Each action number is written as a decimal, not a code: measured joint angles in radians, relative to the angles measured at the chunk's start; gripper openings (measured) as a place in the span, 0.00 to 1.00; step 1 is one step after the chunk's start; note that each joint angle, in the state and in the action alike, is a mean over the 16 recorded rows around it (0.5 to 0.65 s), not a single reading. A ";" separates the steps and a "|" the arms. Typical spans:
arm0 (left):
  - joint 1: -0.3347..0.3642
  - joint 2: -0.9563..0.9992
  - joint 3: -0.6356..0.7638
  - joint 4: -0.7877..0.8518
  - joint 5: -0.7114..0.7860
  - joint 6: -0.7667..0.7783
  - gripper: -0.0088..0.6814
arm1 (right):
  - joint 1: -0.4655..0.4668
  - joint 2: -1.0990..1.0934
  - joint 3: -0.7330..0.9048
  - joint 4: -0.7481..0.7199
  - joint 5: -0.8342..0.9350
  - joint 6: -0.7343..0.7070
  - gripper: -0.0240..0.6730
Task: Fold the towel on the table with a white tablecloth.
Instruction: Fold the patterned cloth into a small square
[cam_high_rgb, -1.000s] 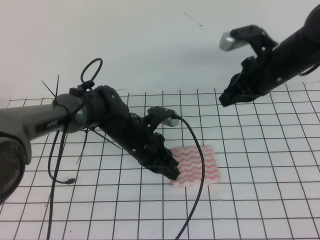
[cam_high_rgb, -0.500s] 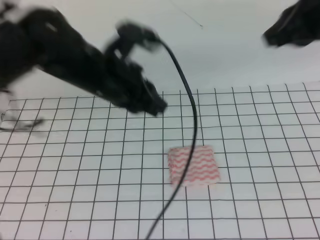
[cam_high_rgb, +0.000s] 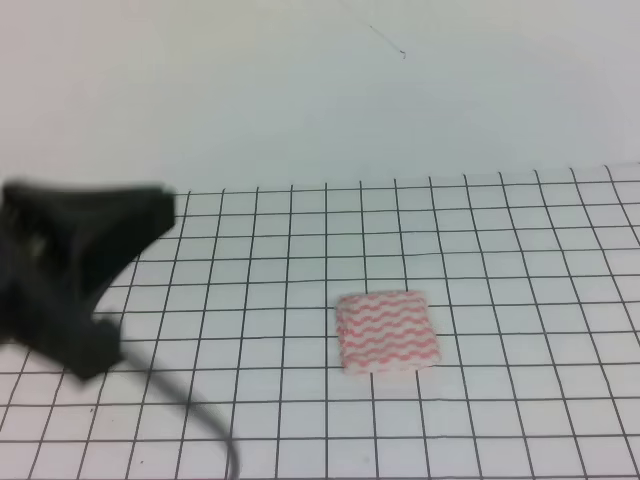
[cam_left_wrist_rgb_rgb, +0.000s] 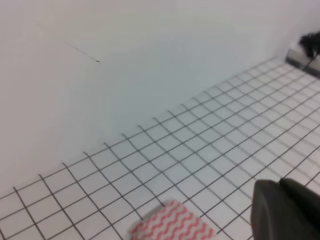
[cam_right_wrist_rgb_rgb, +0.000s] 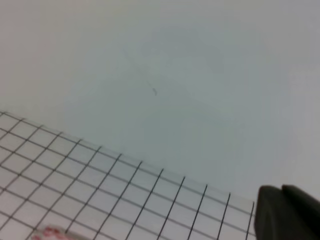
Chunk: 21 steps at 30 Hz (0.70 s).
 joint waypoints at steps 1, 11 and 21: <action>0.000 -0.046 0.043 -0.008 -0.019 0.000 0.01 | 0.000 -0.035 0.055 -0.001 -0.042 0.002 0.03; 0.000 -0.332 0.283 -0.045 -0.028 0.008 0.01 | 0.000 -0.320 0.550 -0.003 -0.424 0.005 0.03; 0.000 -0.372 0.304 -0.047 0.016 0.009 0.01 | 0.000 -0.424 0.717 -0.003 -0.459 -0.003 0.03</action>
